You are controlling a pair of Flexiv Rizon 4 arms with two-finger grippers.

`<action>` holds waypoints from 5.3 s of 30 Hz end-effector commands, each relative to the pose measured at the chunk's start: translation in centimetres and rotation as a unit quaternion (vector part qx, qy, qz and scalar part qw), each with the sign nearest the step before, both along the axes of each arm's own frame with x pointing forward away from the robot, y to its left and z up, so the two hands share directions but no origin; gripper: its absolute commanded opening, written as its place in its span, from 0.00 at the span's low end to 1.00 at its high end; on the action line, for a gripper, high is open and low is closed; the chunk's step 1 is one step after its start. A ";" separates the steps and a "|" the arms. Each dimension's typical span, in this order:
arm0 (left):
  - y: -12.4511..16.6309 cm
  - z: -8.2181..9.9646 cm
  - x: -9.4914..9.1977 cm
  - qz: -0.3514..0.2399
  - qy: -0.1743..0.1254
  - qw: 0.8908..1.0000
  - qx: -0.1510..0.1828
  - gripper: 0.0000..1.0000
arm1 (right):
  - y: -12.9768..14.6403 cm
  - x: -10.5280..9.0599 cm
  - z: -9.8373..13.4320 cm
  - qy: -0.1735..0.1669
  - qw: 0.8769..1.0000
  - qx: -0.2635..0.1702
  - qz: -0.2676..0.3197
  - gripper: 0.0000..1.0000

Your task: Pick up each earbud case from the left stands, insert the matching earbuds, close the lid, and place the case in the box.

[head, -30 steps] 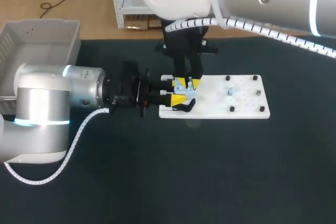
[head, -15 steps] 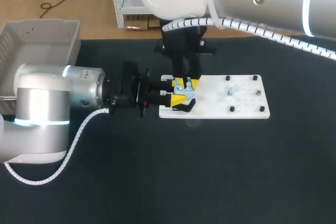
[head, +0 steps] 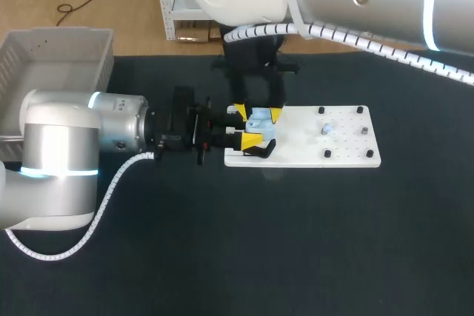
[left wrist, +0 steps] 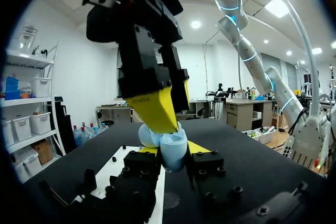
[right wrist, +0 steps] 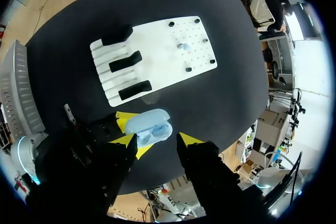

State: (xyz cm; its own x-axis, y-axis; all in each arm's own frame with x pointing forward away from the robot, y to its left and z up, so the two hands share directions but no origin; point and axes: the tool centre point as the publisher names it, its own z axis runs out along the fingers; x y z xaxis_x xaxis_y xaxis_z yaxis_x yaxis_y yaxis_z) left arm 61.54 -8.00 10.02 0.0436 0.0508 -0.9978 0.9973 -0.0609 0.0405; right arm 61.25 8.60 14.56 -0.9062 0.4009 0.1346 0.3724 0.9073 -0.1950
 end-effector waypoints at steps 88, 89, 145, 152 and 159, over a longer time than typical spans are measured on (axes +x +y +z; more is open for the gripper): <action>0.0 0.0 -0.2 0.003 -0.001 1.000 0.000 0.00 | -14.1 8.2 -11.9 -0.125 0.966 0.147 0.172 0.48; 0.0 0.0 -0.2 0.003 -0.001 1.000 0.000 0.00 | -14.2 8.3 -12.0 -0.126 0.966 0.148 0.171 0.47; 0.0 0.0 -0.2 0.003 -0.001 1.000 0.000 0.00 | -14.1 8.3 -13.4 -0.132 0.967 0.153 0.155 0.32; 0.0 0.0 -0.2 0.003 -0.001 1.000 0.000 0.00 | -14.1 8.3 -13.4 -0.130 0.968 0.152 0.154 0.17; 0.0 0.0 -0.2 0.003 -0.001 1.000 0.000 0.00 | -14.0 8.2 -13.5 -0.129 0.969 0.149 0.152 0.00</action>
State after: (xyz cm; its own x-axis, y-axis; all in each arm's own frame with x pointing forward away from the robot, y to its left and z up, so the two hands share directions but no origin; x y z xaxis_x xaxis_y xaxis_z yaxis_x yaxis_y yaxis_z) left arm 61.52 -8.00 10.03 0.0435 0.0509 -0.9978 0.9973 -0.0611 0.0404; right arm 69.53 -5.45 1.11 -0.9955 0.0852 -0.0410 0.0776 0.9842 0.1591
